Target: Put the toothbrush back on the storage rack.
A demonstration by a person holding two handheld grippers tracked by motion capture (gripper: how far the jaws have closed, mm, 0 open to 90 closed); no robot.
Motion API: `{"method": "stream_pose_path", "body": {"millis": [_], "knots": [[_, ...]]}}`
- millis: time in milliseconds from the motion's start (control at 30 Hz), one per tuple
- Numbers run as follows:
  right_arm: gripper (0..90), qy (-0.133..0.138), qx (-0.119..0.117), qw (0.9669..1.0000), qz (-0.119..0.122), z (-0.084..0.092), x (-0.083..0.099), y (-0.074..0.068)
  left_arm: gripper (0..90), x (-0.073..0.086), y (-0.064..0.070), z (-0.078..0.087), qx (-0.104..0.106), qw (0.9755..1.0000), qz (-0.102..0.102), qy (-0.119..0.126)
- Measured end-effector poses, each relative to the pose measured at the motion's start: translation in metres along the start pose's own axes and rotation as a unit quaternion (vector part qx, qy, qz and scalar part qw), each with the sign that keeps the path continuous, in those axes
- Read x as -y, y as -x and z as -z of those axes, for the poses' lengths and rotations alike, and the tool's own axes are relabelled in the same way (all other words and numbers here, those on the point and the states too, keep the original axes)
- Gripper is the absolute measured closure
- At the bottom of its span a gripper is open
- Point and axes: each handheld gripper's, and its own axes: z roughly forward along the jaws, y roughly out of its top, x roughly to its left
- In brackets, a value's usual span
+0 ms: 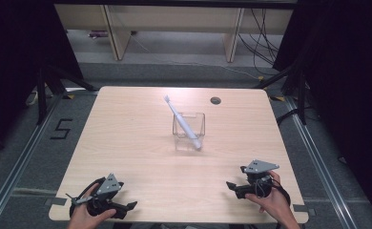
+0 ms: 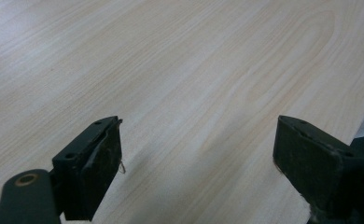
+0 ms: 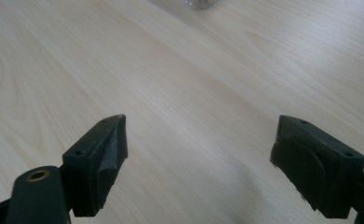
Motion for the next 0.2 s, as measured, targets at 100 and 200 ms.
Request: {"method": "stream_pose_path", "body": {"millis": [100,200], "knots": [[18.5,-0.001,-0.005,1.0,0.0,-0.0004,0.0,0.0,15.1,0.0002,0.0009,-0.001,0.001,1.0,0.006,0.001],[18.5,0.002,-0.012,0.9999,0.009,-0.0022,0.0,0.0018,15.1,0.0002,0.0013,-0.0003,0.004,1.0,0.006,0.003]]}}
